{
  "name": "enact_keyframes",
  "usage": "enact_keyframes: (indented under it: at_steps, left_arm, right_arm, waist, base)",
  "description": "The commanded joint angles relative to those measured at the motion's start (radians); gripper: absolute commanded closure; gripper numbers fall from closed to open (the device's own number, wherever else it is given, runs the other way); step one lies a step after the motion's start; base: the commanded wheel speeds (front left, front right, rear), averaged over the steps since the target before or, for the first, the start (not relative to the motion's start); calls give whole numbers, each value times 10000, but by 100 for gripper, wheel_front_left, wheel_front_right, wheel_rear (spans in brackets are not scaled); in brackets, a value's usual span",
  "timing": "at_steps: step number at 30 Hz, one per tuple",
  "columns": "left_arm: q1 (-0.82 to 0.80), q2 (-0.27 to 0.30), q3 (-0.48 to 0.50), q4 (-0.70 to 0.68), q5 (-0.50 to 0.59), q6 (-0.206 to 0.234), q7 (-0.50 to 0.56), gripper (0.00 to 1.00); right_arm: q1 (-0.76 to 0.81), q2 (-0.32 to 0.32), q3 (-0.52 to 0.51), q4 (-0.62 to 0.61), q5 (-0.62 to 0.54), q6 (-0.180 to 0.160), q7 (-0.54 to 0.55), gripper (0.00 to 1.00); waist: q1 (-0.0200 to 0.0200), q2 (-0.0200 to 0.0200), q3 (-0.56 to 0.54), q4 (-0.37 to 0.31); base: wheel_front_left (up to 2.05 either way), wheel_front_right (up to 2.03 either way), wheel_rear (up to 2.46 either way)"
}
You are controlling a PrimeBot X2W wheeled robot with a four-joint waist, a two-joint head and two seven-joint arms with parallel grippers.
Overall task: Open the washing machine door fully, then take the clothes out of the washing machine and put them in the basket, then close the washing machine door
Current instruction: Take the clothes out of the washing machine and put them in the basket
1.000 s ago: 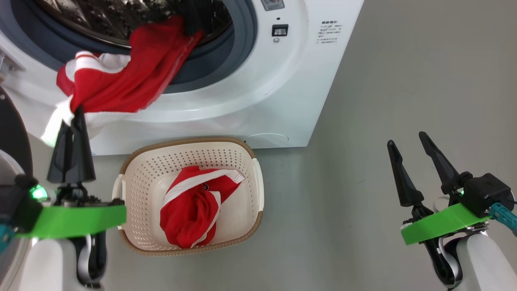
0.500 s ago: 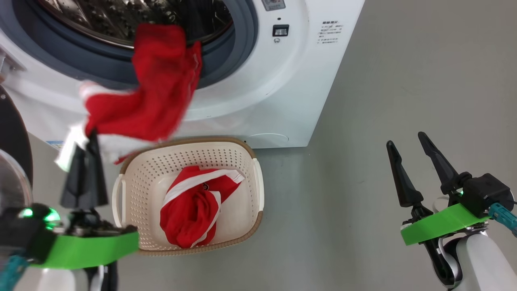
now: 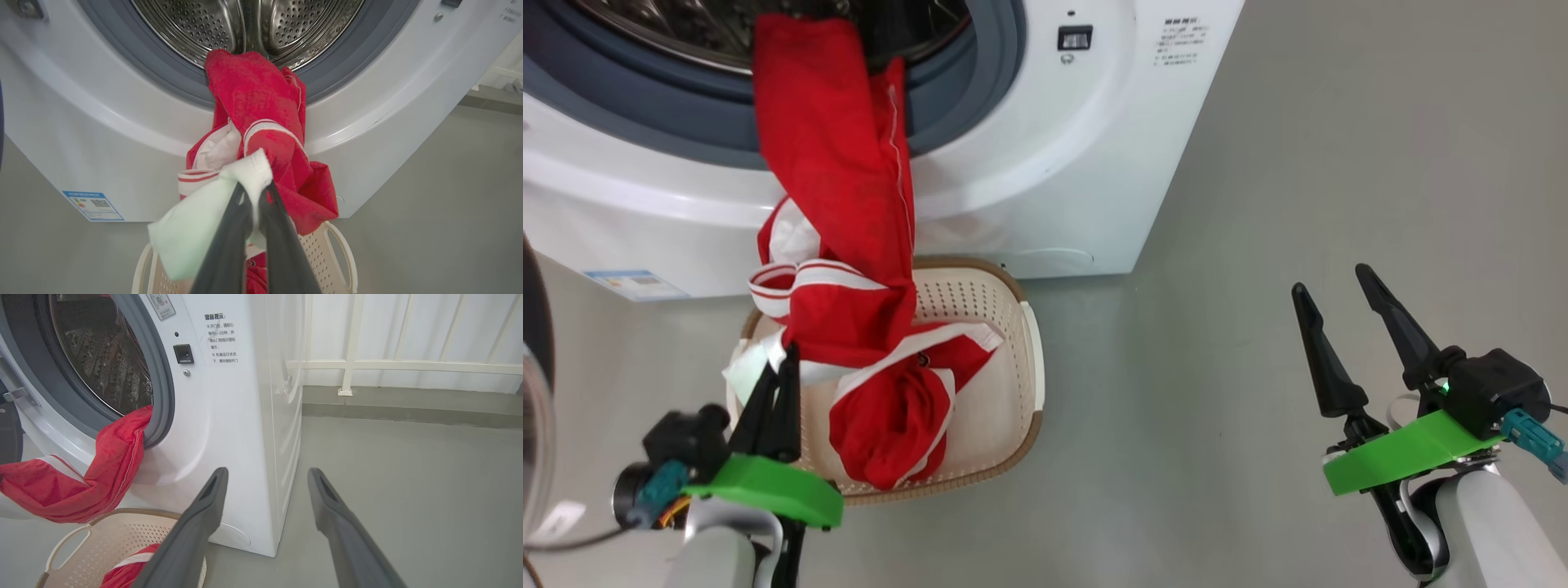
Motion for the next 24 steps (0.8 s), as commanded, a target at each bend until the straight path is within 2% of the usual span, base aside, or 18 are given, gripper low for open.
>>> enact_keyframes:
  at_steps: [1,7,11,24]
  left_arm:
    - [-394,262,274,95,114,-43,-116,100]
    - [-1636,385,-108,2764,362,-102,-120,100]
    - [-2326,433,-345,4044,461,-113,-120,100]
    - [-4212,726,-1288,6762,387,-117,-121,100]
  right_arm:
    - [-122,4,200,-287,13,16,-48,0]
    - [-435,149,251,-343,-57,16,-48,0]
    - [-626,248,288,-381,-103,16,-48,0]
    - [-1261,509,452,-486,-221,16,-48,0]
  waist:
    - [1,-1,207,-68]
    - [1,-1,862,-246]
    - [1,-1,1234,-368]
    - [1,-1,2369,-769]
  base:
    - [0,0,0]
    - [0,0,0]
    - [0,0,0]
    - [0,0,0]
